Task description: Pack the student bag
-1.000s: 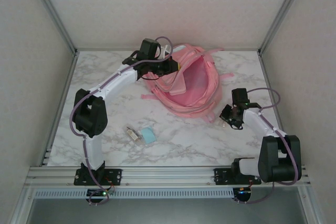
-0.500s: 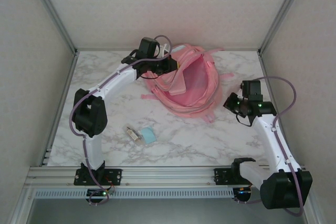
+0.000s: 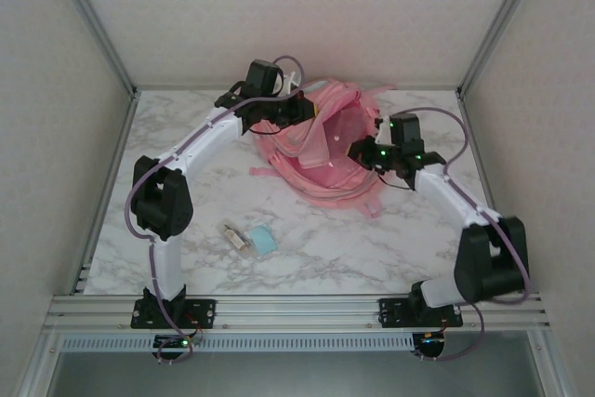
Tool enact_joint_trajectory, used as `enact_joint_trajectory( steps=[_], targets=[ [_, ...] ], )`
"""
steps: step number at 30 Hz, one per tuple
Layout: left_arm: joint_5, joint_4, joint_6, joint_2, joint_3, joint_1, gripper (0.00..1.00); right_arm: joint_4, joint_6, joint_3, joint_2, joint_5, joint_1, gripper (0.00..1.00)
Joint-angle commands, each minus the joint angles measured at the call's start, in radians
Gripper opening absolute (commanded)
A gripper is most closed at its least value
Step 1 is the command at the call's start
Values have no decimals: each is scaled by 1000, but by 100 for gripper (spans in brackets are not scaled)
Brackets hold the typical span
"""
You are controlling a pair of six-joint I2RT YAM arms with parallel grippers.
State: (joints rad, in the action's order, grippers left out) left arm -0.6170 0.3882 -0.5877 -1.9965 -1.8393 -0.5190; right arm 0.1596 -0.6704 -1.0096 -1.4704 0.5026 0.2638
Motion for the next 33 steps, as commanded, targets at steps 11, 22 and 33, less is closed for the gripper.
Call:
enact_joint_trajectory(
  steps=[11,22,33],
  targets=[
    [11,-90,-41,49,-44,-13,0,-350,-267,-266,-447,-39,87,0],
    [42,-138,-73,35,-22,-21,0,-232,-233,-198,-338,-123,94,51],
    [49,-121,-57,17,1,-22,0,313,27,-94,13,-405,94,72]
  ],
)
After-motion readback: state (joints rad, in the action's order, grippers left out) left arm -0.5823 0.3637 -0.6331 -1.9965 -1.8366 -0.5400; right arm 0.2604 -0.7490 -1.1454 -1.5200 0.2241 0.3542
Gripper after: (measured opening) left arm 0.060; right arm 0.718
